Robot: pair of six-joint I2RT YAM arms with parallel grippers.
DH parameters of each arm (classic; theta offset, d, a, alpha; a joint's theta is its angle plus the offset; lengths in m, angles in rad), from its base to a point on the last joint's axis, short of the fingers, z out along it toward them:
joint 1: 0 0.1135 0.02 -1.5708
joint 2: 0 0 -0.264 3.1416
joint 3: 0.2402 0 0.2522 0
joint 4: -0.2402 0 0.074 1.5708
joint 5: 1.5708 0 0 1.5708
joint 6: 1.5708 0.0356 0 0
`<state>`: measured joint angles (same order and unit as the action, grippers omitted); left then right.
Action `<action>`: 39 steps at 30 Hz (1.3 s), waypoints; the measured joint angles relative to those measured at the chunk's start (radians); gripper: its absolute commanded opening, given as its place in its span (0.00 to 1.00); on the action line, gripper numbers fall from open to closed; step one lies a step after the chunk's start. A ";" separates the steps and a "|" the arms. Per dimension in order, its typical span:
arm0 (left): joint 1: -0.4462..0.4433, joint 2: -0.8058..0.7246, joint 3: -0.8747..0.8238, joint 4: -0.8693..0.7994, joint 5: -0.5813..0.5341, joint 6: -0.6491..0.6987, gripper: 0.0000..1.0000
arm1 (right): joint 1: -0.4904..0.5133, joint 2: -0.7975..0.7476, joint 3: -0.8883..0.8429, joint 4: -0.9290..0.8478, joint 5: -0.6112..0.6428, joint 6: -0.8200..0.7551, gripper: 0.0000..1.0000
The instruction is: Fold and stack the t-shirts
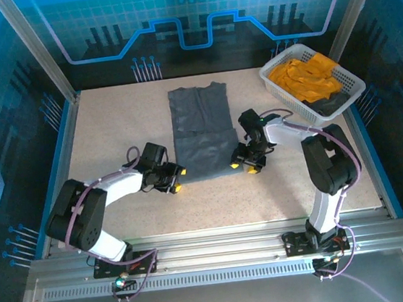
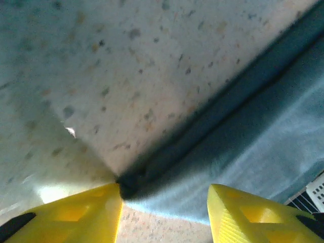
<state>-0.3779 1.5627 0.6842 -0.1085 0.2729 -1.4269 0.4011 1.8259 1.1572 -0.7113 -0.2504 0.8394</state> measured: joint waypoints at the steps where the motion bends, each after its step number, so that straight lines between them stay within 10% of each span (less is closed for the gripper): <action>1: 0.002 0.005 0.000 0.000 0.005 -0.013 0.36 | 0.000 0.015 0.004 0.009 -0.005 0.007 0.50; 6: 0.001 0.050 0.017 0.029 0.024 -0.042 0.00 | 0.000 0.072 0.049 0.029 -0.024 0.039 0.19; 11: -0.003 0.059 0.049 0.047 0.004 -0.035 0.00 | 0.005 0.078 0.062 0.033 -0.016 0.066 0.00; 33: -0.100 -0.773 -0.121 -0.420 0.003 0.037 0.00 | 0.217 -0.424 -0.095 -0.179 0.018 0.134 0.00; 39: -0.098 -0.767 0.006 -0.460 -0.047 0.035 0.00 | 0.196 -0.417 0.057 -0.274 0.011 0.141 0.00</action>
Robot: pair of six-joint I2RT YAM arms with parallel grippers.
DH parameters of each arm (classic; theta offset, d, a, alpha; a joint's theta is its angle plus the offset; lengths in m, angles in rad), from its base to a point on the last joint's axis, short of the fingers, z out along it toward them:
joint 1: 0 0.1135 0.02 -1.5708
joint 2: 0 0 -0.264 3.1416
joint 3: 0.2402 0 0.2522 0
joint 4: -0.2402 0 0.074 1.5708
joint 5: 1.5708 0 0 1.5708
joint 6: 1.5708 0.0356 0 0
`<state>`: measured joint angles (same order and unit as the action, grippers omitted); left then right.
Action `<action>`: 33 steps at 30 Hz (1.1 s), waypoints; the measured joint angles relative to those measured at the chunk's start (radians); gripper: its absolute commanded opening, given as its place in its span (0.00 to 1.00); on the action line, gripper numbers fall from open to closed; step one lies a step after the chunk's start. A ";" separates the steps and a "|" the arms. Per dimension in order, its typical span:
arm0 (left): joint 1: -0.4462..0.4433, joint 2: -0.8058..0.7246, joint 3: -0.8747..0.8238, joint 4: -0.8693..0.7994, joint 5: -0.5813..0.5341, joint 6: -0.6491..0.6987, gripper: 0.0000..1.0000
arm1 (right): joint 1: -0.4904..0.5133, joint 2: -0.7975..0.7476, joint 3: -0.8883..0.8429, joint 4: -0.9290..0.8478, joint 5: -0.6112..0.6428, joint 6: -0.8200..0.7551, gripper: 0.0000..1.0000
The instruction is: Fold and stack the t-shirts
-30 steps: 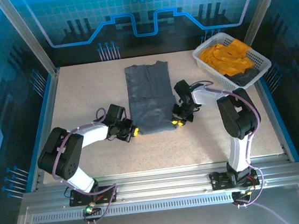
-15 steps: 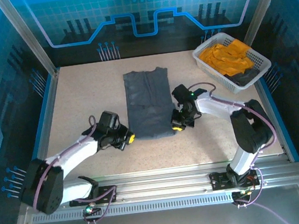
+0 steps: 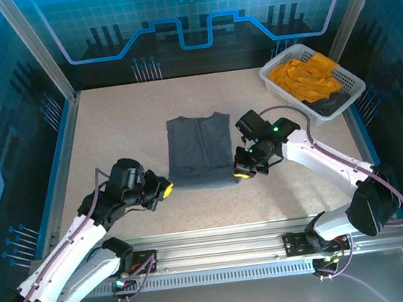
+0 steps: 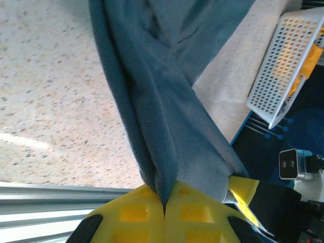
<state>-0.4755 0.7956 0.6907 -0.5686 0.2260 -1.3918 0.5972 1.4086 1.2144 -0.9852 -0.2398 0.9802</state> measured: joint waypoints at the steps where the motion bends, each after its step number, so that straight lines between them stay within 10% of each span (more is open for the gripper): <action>1: 0.009 0.025 0.028 0.000 -0.006 0.001 0.00 | -0.011 0.012 0.031 -0.011 -0.002 0.000 0.00; 6: 0.077 0.135 0.113 0.034 -0.011 0.006 0.00 | -0.053 0.086 0.133 -0.080 -0.021 -0.004 0.00; 12: 0.241 0.610 0.390 0.208 0.009 0.054 0.00 | -0.200 0.480 0.579 -0.050 -0.043 -0.024 0.00; 16: 0.294 0.904 0.599 0.278 0.031 0.100 0.37 | -0.262 0.789 0.943 -0.089 -0.056 -0.030 0.52; 21: 0.335 1.143 0.794 0.307 0.059 0.176 0.54 | -0.301 1.035 1.184 -0.103 -0.055 -0.056 0.69; 26: 0.335 1.031 0.735 0.230 0.017 0.229 0.54 | -0.315 0.984 1.090 -0.114 -0.036 -0.095 0.68; 33: 0.131 0.565 0.367 0.265 -0.054 0.127 0.54 | -0.303 0.425 0.420 0.064 0.039 -0.109 0.63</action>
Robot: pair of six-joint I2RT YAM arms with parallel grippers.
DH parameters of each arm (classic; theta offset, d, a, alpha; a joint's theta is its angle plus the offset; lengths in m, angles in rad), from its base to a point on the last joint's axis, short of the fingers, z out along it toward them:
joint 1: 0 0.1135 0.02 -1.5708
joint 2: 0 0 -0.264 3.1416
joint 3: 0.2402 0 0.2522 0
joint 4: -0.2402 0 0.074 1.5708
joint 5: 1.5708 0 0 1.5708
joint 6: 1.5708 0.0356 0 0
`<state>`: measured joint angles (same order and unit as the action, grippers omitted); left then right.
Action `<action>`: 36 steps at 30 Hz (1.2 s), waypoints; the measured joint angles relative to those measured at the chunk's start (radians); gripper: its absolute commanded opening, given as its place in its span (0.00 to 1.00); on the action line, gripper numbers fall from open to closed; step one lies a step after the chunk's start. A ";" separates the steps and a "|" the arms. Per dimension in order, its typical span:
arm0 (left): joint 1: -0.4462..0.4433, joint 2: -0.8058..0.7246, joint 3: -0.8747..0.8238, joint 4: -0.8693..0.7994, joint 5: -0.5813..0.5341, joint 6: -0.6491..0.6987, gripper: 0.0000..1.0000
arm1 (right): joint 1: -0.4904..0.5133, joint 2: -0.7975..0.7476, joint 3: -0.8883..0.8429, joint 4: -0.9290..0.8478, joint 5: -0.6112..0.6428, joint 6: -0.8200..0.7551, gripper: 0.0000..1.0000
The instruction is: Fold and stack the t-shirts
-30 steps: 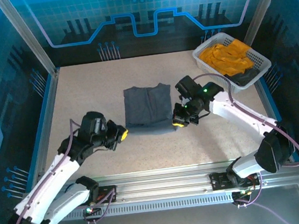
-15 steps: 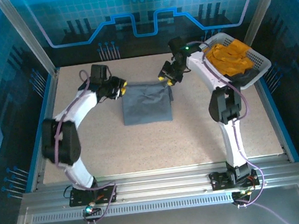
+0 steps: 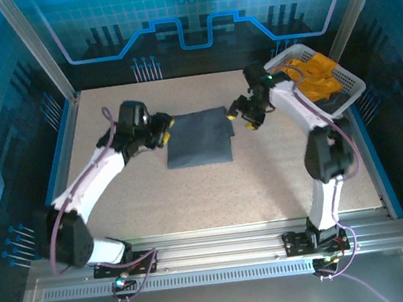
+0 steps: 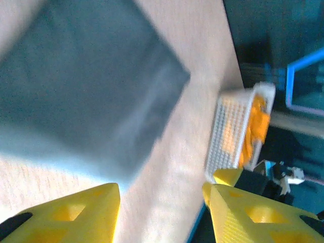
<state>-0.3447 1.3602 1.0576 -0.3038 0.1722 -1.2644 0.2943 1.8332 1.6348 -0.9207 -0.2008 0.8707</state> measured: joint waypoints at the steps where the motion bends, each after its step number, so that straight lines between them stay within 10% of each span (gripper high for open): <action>1: -0.051 -0.025 -0.054 0.027 -0.005 -0.037 0.59 | 0.008 -0.087 -0.090 0.030 0.006 0.000 0.63; 7: -0.287 0.109 -0.223 0.150 -0.118 -0.304 0.73 | 0.037 -0.393 -0.496 0.203 -0.013 0.008 0.66; 16: -0.347 0.423 -0.132 0.383 -0.301 -0.571 0.66 | 0.037 -0.552 -0.626 0.253 -0.039 0.007 0.67; 23: -0.347 0.579 -0.042 0.493 -0.382 -0.708 0.04 | 0.027 -0.641 -0.682 0.255 -0.048 0.008 0.67; 25: -0.345 0.591 -0.043 0.525 -0.405 -0.737 0.00 | 0.024 -0.646 -0.689 0.251 -0.051 0.008 0.67; 36: 0.052 0.596 -0.091 0.660 -0.319 -0.554 0.00 | 0.023 -0.644 -0.689 0.242 -0.063 0.008 0.66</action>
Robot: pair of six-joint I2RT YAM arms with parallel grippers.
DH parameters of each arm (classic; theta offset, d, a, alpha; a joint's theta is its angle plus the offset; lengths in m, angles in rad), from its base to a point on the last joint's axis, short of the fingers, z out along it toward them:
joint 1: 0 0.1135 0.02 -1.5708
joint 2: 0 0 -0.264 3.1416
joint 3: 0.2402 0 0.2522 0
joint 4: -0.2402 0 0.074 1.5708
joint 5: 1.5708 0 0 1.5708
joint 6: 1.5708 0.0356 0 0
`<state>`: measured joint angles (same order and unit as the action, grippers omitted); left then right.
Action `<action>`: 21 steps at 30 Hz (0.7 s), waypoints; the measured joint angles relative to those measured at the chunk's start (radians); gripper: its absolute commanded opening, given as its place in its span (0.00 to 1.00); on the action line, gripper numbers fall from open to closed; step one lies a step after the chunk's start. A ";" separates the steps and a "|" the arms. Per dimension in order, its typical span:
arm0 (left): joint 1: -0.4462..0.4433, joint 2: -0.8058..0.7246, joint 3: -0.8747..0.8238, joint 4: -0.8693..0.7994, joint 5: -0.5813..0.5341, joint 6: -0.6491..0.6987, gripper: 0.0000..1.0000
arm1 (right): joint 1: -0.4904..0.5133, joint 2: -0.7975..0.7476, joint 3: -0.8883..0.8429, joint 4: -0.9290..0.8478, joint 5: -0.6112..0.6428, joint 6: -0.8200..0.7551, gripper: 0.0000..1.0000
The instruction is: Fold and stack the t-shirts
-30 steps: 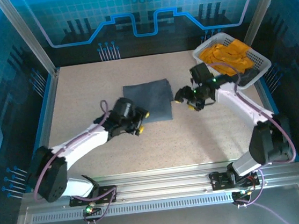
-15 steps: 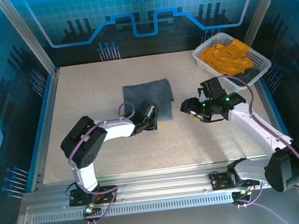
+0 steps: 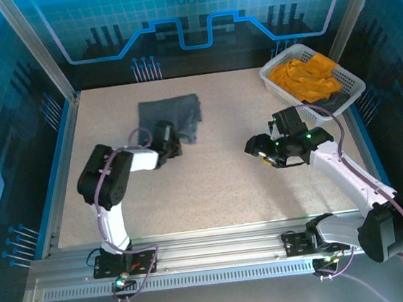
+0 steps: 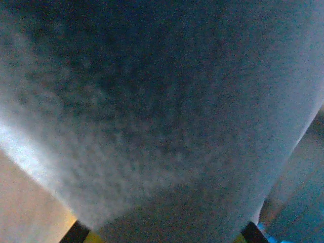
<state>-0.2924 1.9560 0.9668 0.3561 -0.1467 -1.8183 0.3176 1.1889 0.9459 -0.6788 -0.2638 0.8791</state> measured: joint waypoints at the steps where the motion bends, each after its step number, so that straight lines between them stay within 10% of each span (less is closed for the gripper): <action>1: 0.058 0.000 0.002 0.002 0.036 0.048 0.00 | 0.000 0.003 0.000 0.000 0.000 0.000 0.66; 9: 0.398 0.093 0.161 -0.036 0.251 0.371 0.00 | 0.004 0.087 0.036 0.007 -0.003 0.003 0.66; 21: 0.567 0.319 0.550 -0.242 0.430 0.718 0.00 | 0.055 0.152 0.091 0.127 -0.045 -0.010 0.65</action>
<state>0.2749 2.2753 1.5166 0.1139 0.2836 -1.1007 0.3725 1.3411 1.0370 -0.5514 -0.3092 0.8692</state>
